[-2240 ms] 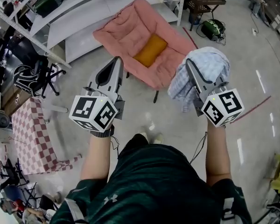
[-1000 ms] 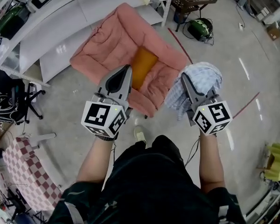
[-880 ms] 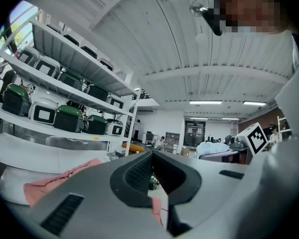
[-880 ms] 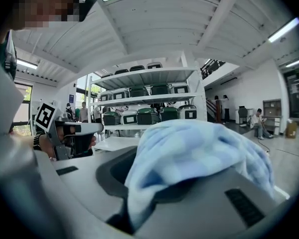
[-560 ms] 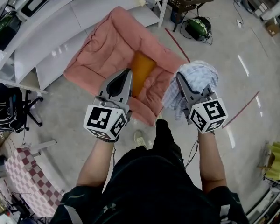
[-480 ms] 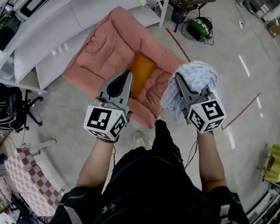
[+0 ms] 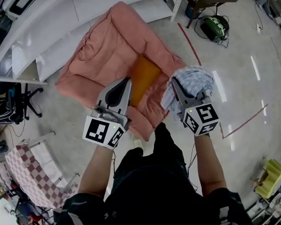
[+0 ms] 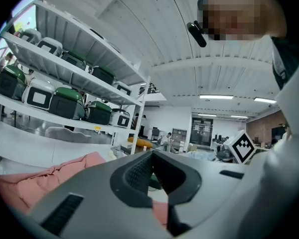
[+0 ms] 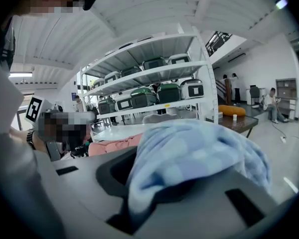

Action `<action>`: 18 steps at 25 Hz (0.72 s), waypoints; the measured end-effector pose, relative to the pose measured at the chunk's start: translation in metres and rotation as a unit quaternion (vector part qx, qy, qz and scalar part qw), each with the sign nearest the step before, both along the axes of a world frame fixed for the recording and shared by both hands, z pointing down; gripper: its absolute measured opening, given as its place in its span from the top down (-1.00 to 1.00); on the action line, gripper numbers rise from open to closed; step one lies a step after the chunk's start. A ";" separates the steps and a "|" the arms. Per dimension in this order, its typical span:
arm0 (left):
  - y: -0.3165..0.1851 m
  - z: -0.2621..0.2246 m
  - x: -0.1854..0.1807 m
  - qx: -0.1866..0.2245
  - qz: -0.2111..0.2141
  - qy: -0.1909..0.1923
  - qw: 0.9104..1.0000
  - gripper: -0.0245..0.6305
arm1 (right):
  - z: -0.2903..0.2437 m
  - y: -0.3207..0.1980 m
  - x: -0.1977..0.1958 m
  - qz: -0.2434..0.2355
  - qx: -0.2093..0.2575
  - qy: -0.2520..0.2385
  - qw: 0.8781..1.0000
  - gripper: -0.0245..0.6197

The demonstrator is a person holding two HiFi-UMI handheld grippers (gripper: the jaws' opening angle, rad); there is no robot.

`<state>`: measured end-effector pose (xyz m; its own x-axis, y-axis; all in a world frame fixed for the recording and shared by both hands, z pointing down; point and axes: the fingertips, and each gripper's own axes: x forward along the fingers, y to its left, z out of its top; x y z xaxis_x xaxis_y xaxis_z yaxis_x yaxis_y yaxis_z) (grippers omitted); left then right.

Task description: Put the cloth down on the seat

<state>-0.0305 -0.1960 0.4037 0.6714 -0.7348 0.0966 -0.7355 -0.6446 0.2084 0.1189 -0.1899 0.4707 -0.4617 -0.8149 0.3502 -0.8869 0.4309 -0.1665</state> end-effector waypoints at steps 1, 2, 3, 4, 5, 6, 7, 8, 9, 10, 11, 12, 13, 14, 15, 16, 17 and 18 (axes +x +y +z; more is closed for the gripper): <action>-0.009 0.008 0.004 -0.003 -0.002 -0.002 1.000 0.91 | 0.011 -0.011 0.002 -0.004 -0.007 -0.002 1.000 0.72; -0.019 0.016 0.009 -0.007 -0.003 -0.004 1.000 0.91 | 0.021 -0.022 0.005 -0.007 -0.014 -0.001 1.000 0.72; -0.027 0.024 0.013 -0.011 -0.003 -0.007 1.000 0.91 | 0.032 -0.032 0.007 -0.011 -0.020 0.000 1.000 0.72; -0.033 0.032 0.017 -0.015 -0.005 -0.009 1.000 0.91 | 0.043 -0.040 0.009 -0.015 -0.028 0.003 0.999 0.72; -0.040 0.041 0.020 -0.021 -0.006 -0.011 1.000 0.91 | 0.055 -0.048 0.011 -0.019 -0.036 0.006 0.999 0.72; -0.046 0.049 0.023 -0.026 -0.008 -0.013 1.000 0.91 | 0.068 -0.056 0.013 -0.024 -0.044 0.010 0.999 0.72; -0.051 0.058 0.025 -0.032 -0.010 -0.014 0.999 0.91 | 0.081 -0.063 0.014 -0.027 -0.052 0.014 0.998 0.72; -0.057 0.067 0.026 -0.037 -0.012 -0.016 0.999 0.91 | 0.094 -0.071 0.015 -0.030 -0.059 0.016 0.998 0.72; -0.061 0.076 0.025 -0.042 -0.015 -0.018 0.999 0.91 | 0.108 -0.078 0.014 -0.033 -0.066 0.018 0.997 0.72; -0.065 0.085 0.024 -0.047 -0.018 -0.019 0.999 0.91 | 0.120 -0.085 0.013 -0.037 -0.073 0.019 0.996 0.72; -0.069 0.093 0.024 -0.052 -0.021 -0.019 0.998 0.91 | 0.133 -0.091 0.013 -0.040 -0.080 0.019 0.996 0.72; -0.073 0.101 0.024 -0.058 -0.025 -0.018 0.998 0.91 | 0.143 -0.098 0.014 -0.043 -0.086 0.021 0.995 0.72; -0.077 0.109 0.024 -0.064 -0.029 -0.017 0.997 0.91 | 0.153 -0.104 0.014 -0.046 -0.091 0.022 0.995 0.72; -0.082 0.116 0.024 -0.068 -0.034 -0.017 0.997 0.91 | 0.163 -0.112 0.015 -0.049 -0.095 0.024 0.994 0.72; -0.087 0.122 0.024 -0.072 -0.038 -0.018 0.997 0.91 | 0.172 -0.119 0.014 -0.050 -0.098 0.026 0.994 0.72; -0.092 0.128 0.023 -0.075 -0.043 -0.019 0.996 0.91 | 0.182 -0.127 0.013 -0.050 -0.101 0.028 0.993 0.72; -0.097 0.134 0.023 -0.078 -0.046 -0.020 0.996 0.91 | 0.193 -0.134 0.012 -0.049 -0.105 0.029 0.993 0.72; -0.101 0.139 0.023 -0.080 -0.049 -0.022 0.995 0.91 | 0.204 -0.141 0.011 -0.047 -0.110 0.030 0.992 0.72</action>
<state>-0.0079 -0.2974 0.5427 0.5903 -0.7690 0.2454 -0.8035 -0.5306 0.2698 0.1298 -0.3313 0.6744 -0.5056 -0.6697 0.5439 -0.8553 0.4716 -0.2144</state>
